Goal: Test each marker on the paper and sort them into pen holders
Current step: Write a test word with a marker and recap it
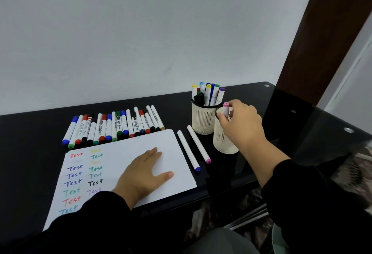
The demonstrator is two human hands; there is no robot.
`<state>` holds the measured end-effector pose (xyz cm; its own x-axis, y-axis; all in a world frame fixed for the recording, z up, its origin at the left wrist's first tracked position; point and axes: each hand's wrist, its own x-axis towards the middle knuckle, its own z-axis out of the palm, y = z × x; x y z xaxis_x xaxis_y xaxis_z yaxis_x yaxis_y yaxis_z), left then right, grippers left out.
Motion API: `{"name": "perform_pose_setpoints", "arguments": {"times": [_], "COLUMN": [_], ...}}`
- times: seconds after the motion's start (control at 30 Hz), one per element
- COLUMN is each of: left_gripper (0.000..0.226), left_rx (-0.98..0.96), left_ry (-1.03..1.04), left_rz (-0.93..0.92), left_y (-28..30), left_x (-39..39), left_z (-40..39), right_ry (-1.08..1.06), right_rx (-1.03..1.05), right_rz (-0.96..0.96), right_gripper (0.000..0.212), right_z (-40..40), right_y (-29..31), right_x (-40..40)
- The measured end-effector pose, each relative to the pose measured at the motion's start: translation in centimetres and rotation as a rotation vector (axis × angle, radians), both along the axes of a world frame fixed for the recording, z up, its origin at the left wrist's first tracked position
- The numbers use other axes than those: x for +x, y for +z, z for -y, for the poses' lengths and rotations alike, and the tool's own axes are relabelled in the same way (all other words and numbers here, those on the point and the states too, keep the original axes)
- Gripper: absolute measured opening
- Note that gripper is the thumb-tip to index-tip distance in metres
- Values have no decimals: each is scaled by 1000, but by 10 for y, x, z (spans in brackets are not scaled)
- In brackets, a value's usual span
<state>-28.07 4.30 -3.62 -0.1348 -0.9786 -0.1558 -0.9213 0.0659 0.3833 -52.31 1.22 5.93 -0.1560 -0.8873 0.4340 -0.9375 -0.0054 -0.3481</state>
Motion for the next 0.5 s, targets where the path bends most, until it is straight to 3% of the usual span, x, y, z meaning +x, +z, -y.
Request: {"name": "perform_pose_setpoints", "arguments": {"times": [0.17, 0.33, 0.5], "left_gripper": [78, 81, 78], "left_rx": [20, 78, 113], "left_ry": [-2, -33, -22], "left_rz": [2, 35, 52], "left_y": [2, 15, 22], "left_x": [-1, -3, 4], "left_z": [0, 3, 6], "right_ry": [54, 108, 273], "right_rx": [-100, -323, -333], "right_rz": [-78, -189, -146], "right_gripper": [41, 26, 16], "right_z": [-6, -12, -18], "right_y": [6, 6, 2], "right_x": [5, 24, 57]}}
